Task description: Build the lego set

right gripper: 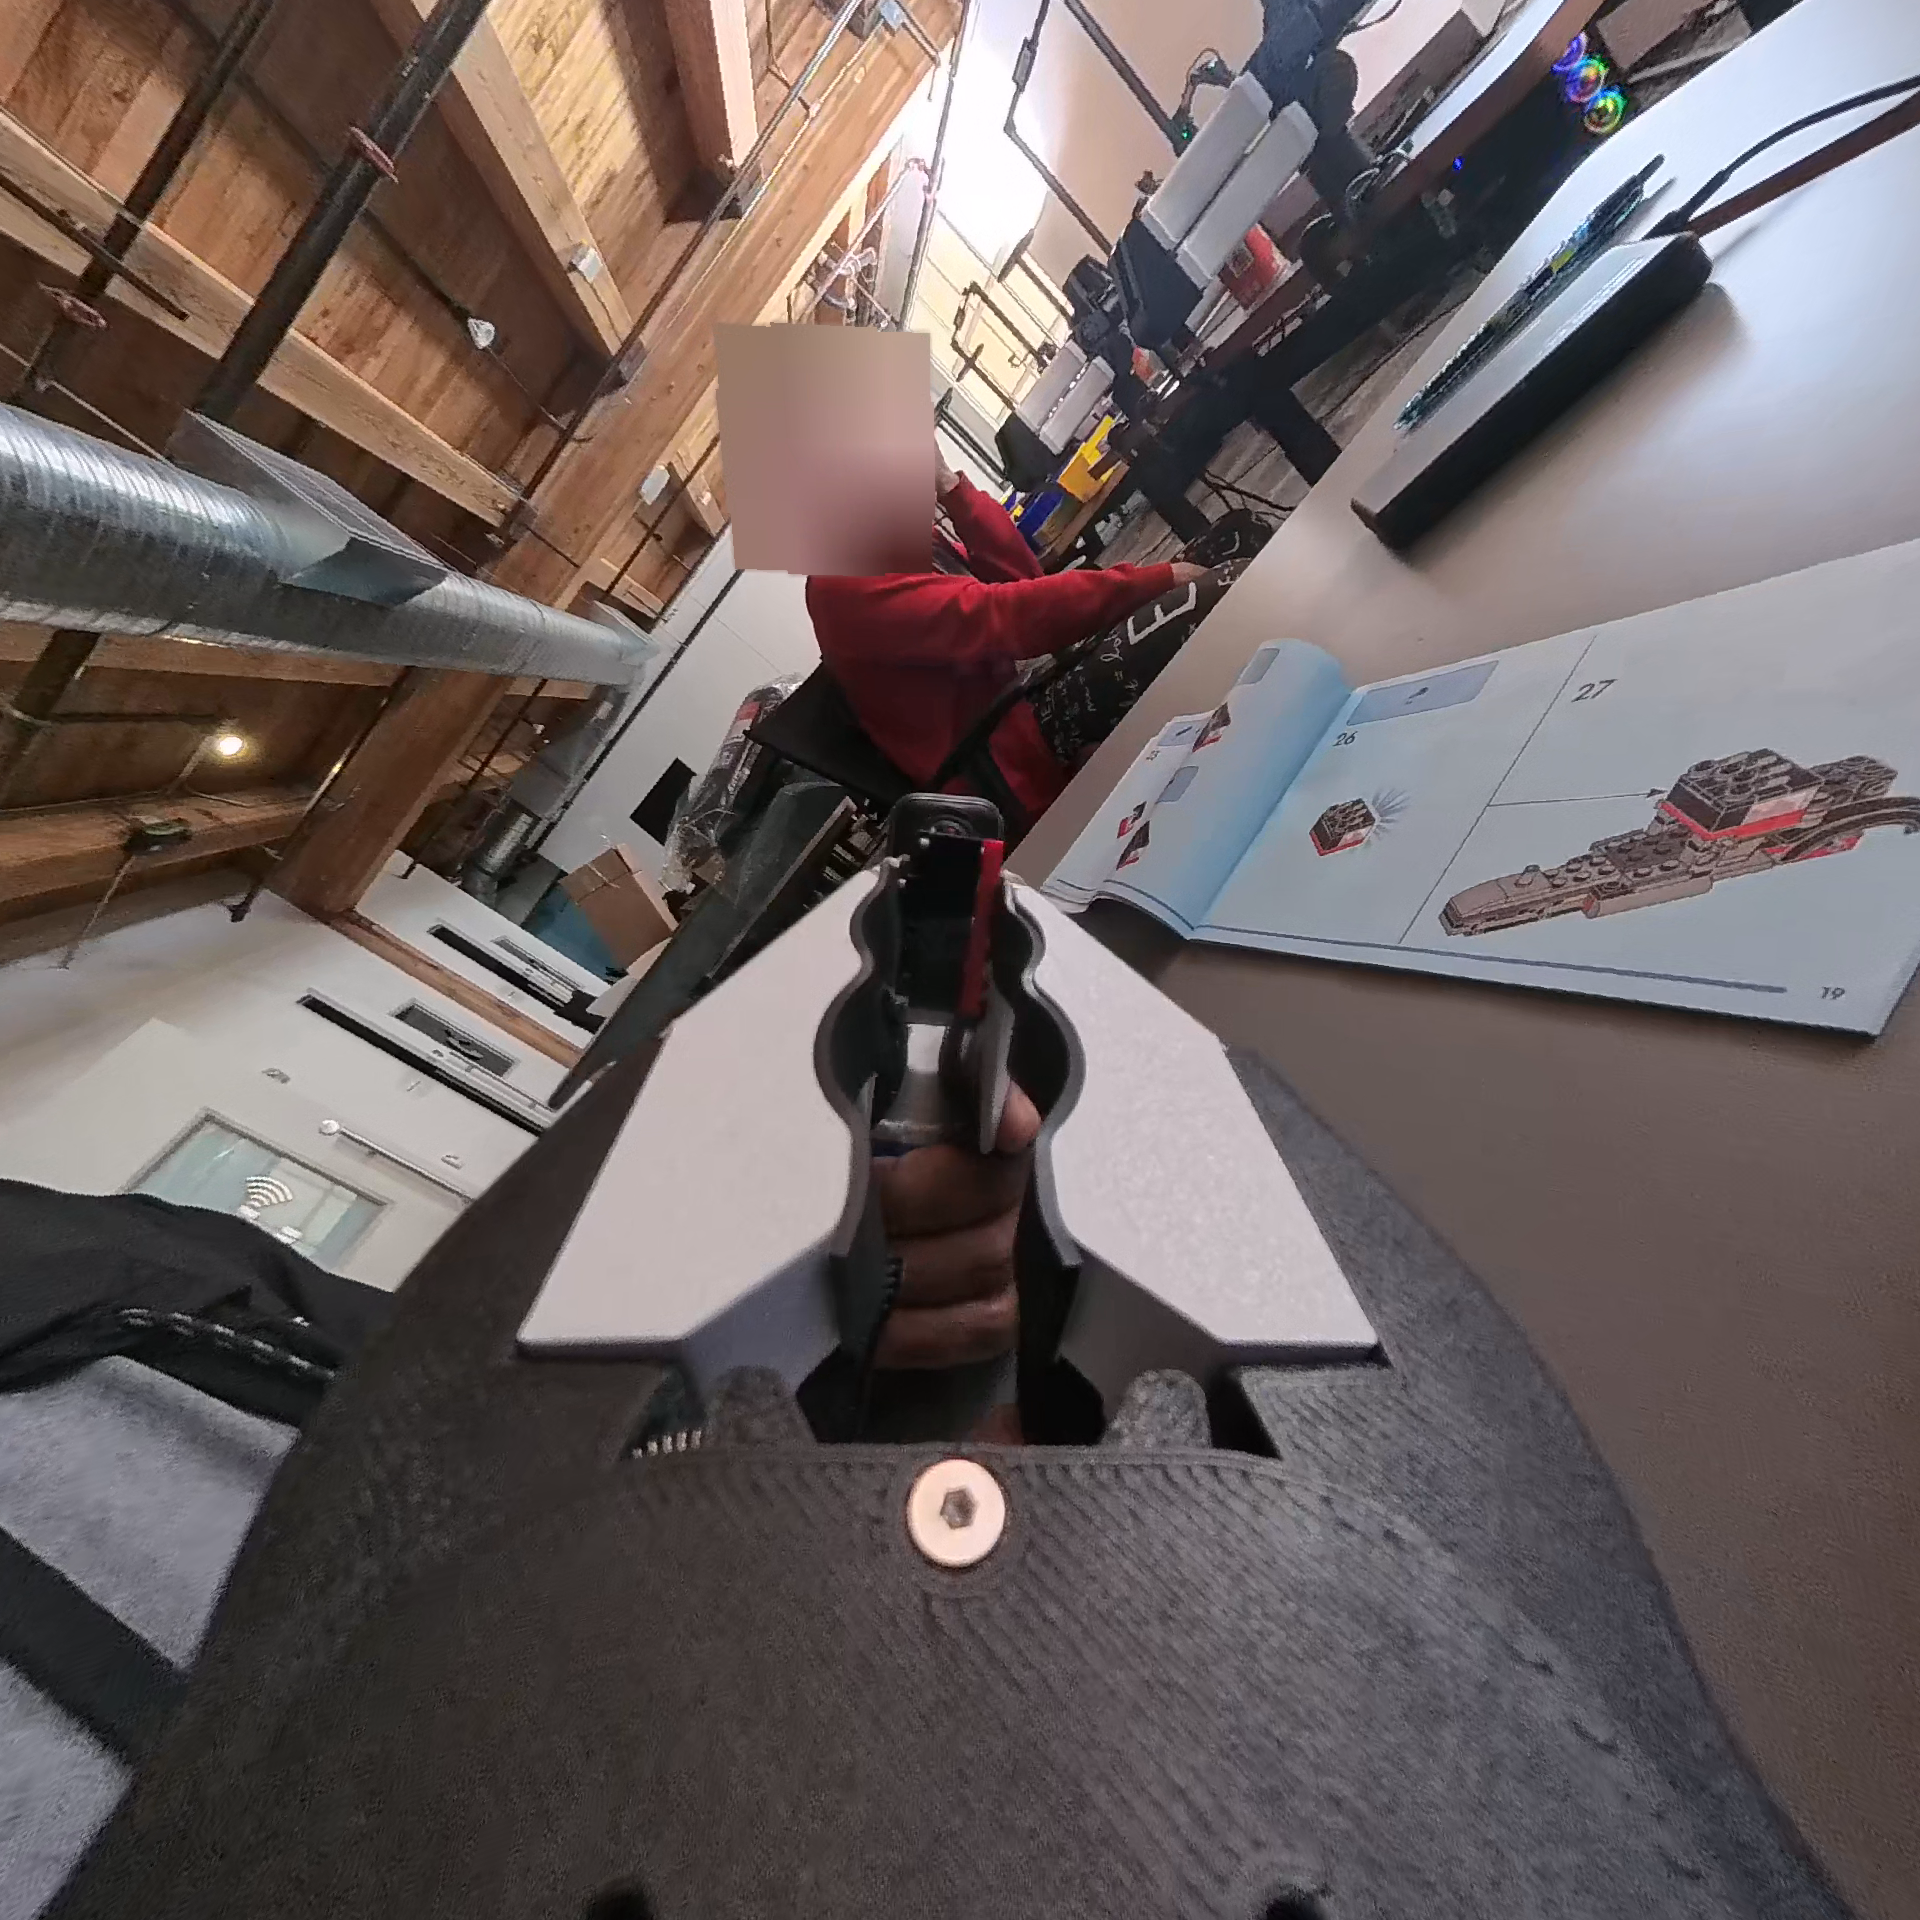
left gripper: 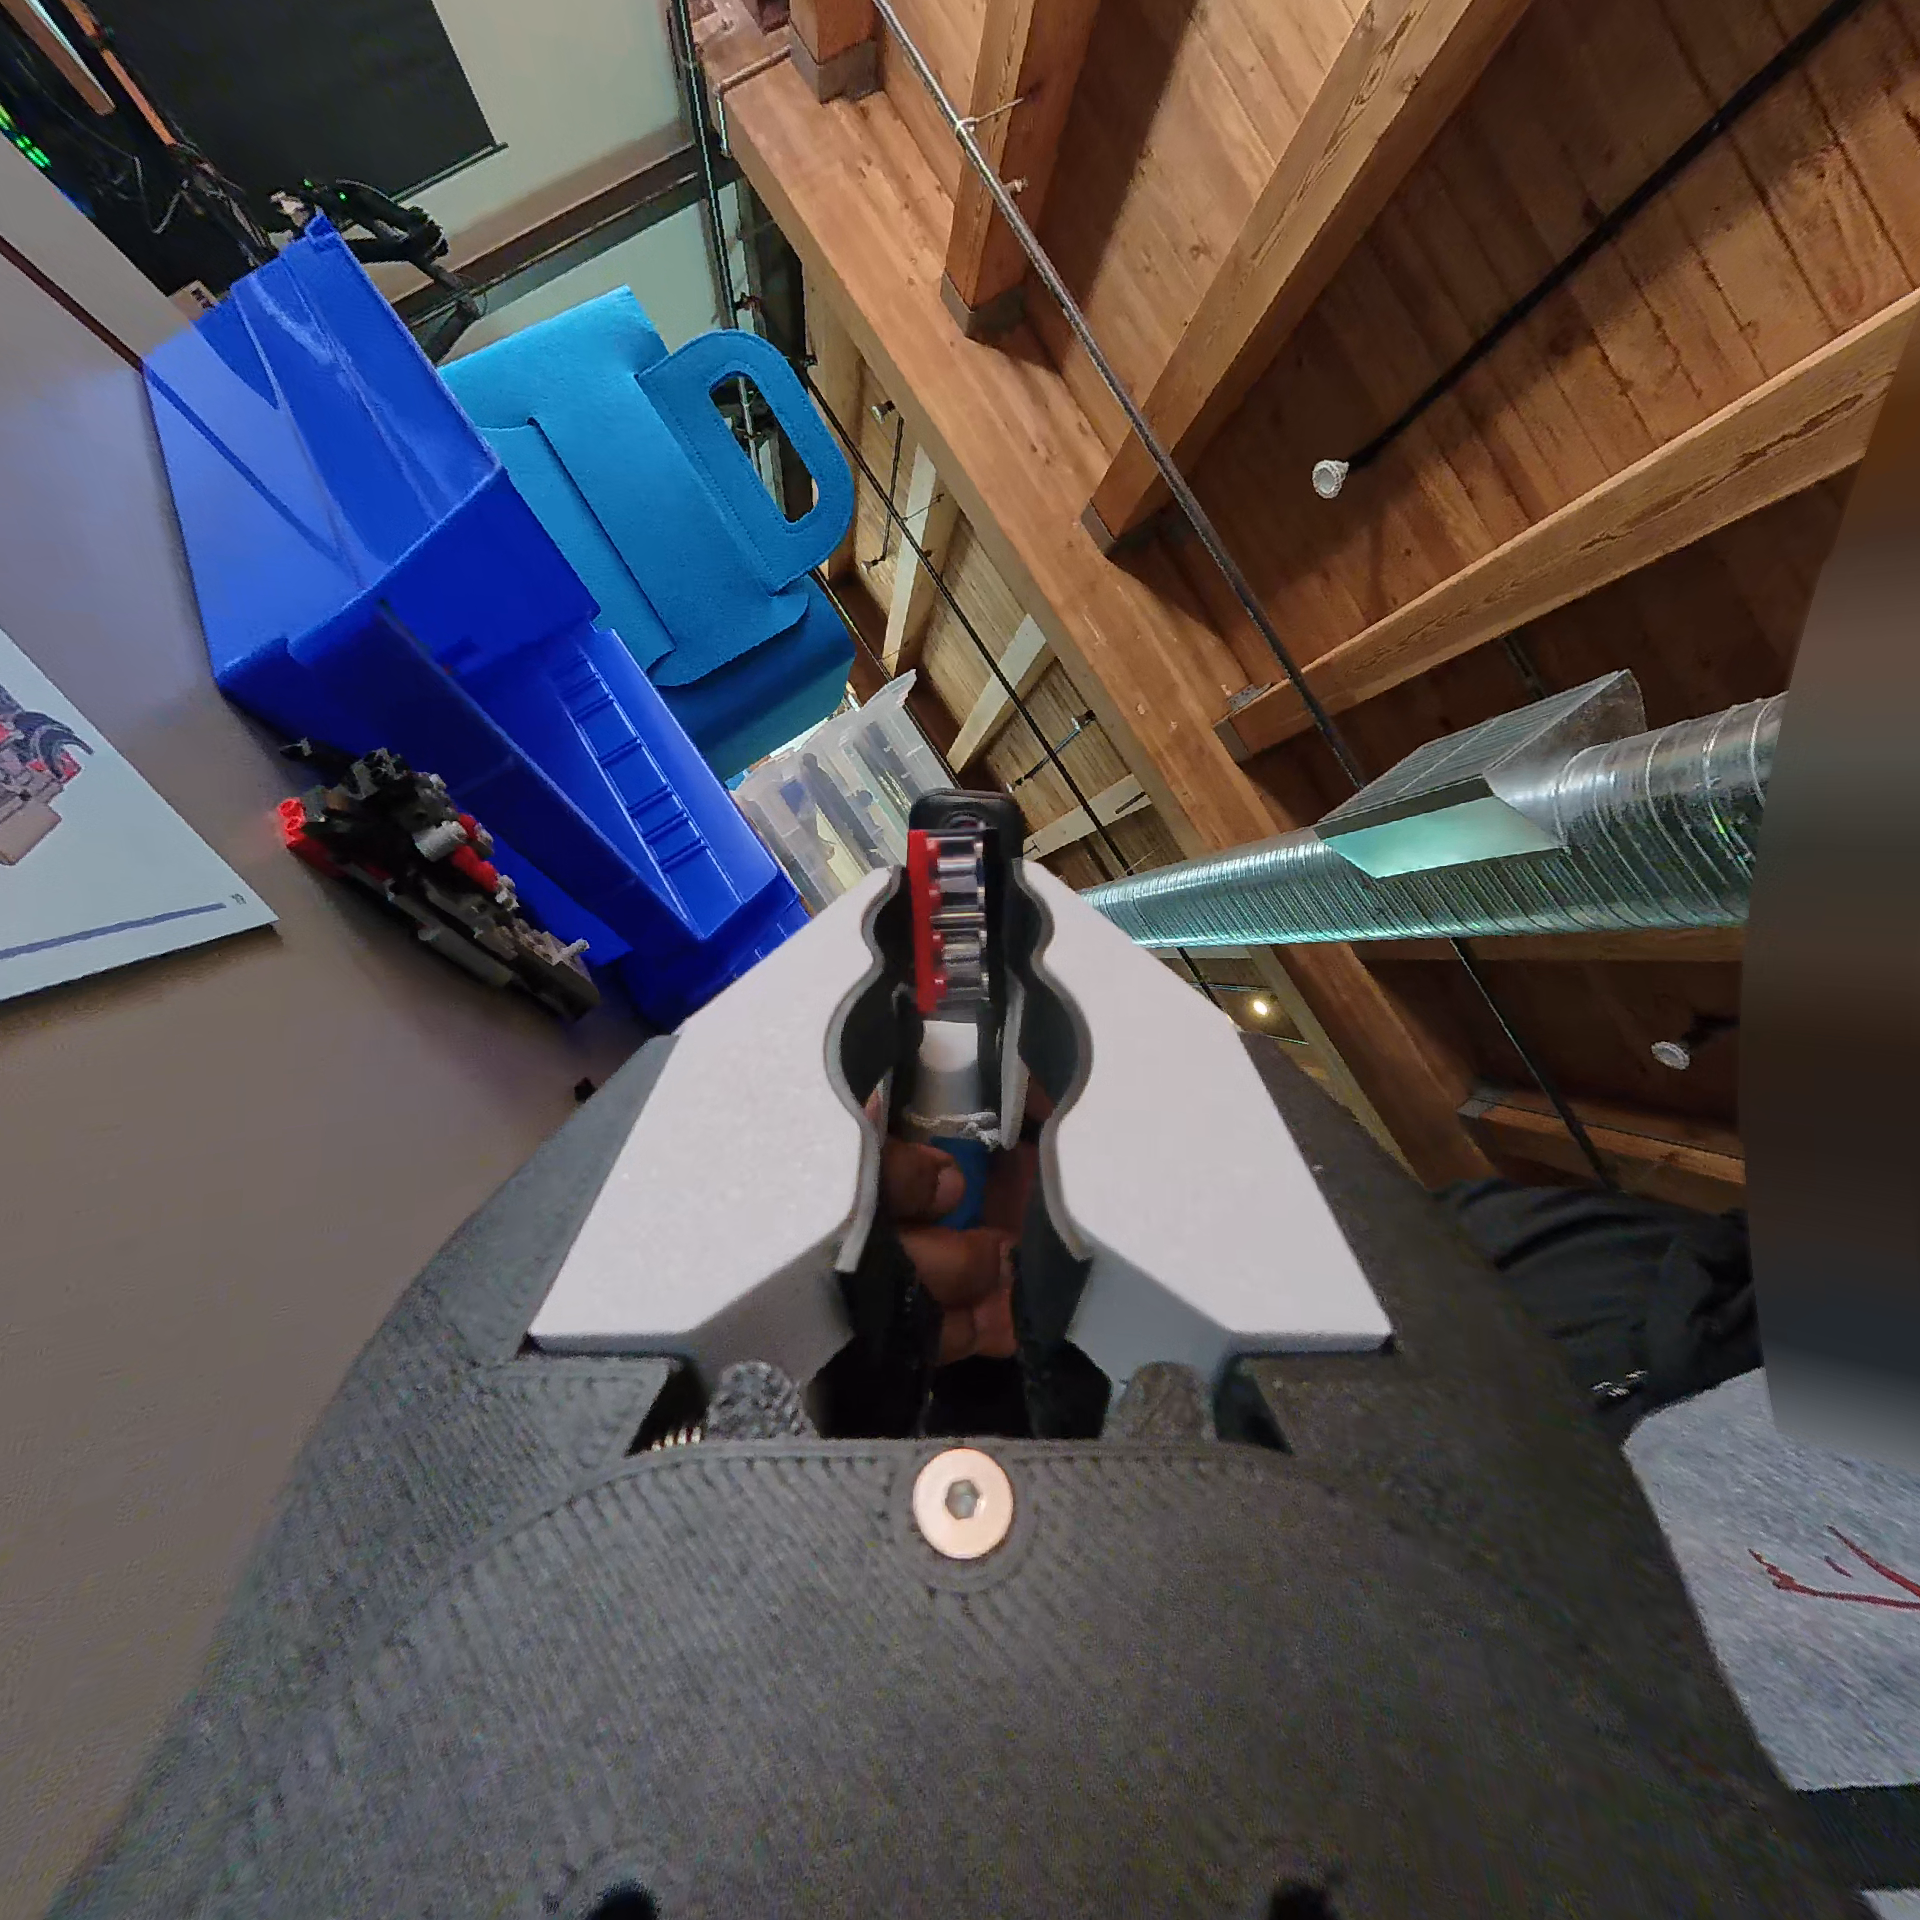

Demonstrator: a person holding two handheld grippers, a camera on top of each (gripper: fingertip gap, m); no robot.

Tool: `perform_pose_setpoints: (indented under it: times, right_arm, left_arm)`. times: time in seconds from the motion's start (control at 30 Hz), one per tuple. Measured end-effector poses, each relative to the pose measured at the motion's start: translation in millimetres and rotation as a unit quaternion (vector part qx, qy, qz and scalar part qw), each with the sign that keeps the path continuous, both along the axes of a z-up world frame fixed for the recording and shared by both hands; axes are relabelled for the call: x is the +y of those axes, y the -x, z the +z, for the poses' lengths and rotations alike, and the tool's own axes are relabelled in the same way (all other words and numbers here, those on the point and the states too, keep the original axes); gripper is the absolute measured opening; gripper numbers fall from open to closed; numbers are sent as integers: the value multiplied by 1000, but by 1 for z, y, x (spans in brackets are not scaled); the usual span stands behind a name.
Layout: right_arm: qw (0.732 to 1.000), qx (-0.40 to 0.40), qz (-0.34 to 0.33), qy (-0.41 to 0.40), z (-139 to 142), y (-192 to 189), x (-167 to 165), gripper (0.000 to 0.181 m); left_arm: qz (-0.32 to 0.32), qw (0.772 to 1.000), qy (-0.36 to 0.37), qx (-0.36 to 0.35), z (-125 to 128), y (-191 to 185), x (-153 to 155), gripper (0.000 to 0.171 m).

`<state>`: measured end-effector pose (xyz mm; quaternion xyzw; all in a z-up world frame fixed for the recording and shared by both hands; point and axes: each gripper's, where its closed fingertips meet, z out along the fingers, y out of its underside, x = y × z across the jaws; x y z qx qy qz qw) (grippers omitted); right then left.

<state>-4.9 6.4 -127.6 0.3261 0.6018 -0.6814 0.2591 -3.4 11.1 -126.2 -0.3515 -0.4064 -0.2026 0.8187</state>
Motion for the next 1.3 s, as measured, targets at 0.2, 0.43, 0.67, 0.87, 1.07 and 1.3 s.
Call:
perform_pose_setpoints:
  times: [0.2, 0.43, 0.67, 0.87, 1.07, 1.3]
  right_arm:
    - [999, -31, 2, 15, -1, 2, 0, 19]
    - [999, -35, -1, 13, -4, 3, -1, 19]
    - [1000, -13, -5, -1, -3, 6, -2, 19]
    - [1000, 3, 4, 3, 4, 3, -4, 19]
    - [1000, 5, 5, 5, 6, 4, -4, 18]
    - [1000, -1, 5, -1, 1, 7, -7, 19]
  left_arm:
    - [-15, 1000, -13, -11, -1, 0, -1, 17]
    - [-25, 999, -20, -28, -4, 1, -2, 17]
    - [-26, 999, -14, -38, -6, 0, 2, 17]
    - [43, 997, -69, -17, 5, 6, -22, 16]
    - [62, 993, -100, -16, 4, 9, -35, 12]
    - [21, 997, -74, -20, 2, 6, -19, 26]
